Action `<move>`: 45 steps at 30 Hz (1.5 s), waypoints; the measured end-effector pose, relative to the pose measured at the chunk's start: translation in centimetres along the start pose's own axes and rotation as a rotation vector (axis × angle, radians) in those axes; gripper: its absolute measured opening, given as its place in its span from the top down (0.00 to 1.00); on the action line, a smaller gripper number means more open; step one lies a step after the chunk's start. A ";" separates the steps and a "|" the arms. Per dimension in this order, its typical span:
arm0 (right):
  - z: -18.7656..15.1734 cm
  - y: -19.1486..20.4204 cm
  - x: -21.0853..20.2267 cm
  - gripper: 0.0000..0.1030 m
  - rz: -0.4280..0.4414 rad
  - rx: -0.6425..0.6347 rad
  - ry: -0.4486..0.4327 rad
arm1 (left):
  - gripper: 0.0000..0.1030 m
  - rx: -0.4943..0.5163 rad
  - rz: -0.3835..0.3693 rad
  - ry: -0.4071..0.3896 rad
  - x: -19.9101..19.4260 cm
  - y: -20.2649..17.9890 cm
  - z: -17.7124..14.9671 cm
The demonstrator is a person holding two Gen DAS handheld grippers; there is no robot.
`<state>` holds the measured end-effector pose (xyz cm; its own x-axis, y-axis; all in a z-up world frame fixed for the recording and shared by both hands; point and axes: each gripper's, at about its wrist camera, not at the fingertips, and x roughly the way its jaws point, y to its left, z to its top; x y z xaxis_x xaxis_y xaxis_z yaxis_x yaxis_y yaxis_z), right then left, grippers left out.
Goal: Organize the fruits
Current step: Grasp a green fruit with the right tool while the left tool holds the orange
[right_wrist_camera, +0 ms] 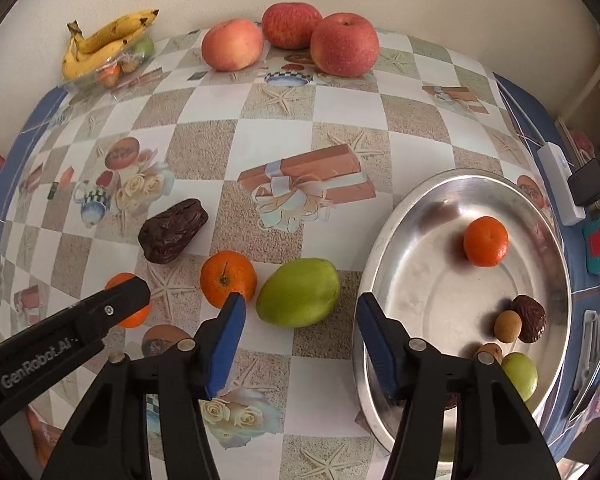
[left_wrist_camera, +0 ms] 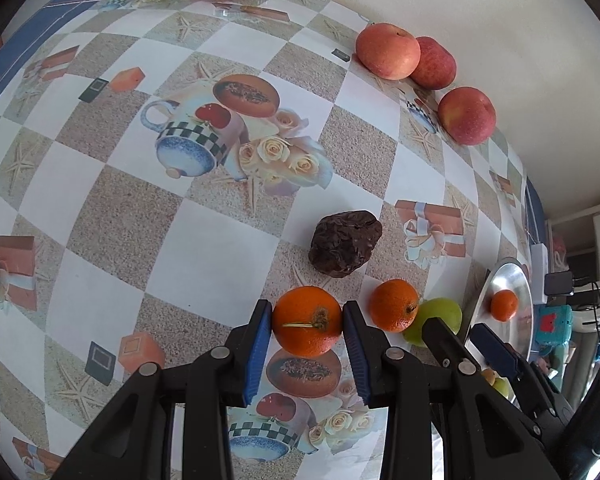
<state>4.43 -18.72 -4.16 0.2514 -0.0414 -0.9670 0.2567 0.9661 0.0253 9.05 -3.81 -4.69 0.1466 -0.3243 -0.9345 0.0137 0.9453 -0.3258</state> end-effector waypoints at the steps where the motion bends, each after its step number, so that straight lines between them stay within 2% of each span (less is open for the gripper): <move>1: 0.1 0.0 0.0 0.43 -0.006 -0.005 -0.001 | 0.62 -0.001 -0.001 0.001 0.0 0.0 0.0; 5: 0.4 0.4 0.2 0.43 -0.021 -0.035 -0.007 | 0.62 -0.002 -0.001 0.004 0.2 0.0 0.1; 8: 0.5 0.8 0.3 0.48 -0.010 -0.058 -0.004 | 0.62 -0.003 0.000 0.002 0.2 0.1 0.1; 12: 0.4 1.3 1.0 0.50 -0.038 -0.078 0.027 | 0.62 -0.004 0.000 0.004 0.2 0.0 0.0; 22: 0.3 1.1 1.2 0.51 -0.034 -0.063 0.015 | 0.62 -0.004 0.004 0.005 0.4 0.0 0.0; 26: 0.3 1.2 1.3 0.55 -0.050 -0.072 0.009 | 0.62 -0.006 0.007 0.004 0.4 0.1 0.0; 36: -0.1 1.1 1.2 0.54 -0.038 -0.065 0.009 | 0.62 -0.005 0.008 0.001 0.2 0.0 0.0; 40: -0.6 0.8 1.1 0.55 -0.005 -0.040 0.029 | 0.62 -0.008 0.006 -0.004 0.0 0.0 0.2; 45: -0.9 0.6 0.4 0.56 0.096 0.001 0.042 | 0.62 -0.007 0.000 -0.010 -0.3 0.0 0.2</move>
<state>3.82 -17.88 -4.77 0.2352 0.0618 -0.9700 0.2347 0.9648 0.1184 9.20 -3.69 -4.34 0.1569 -0.3237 -0.9331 0.0063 0.9451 -0.3268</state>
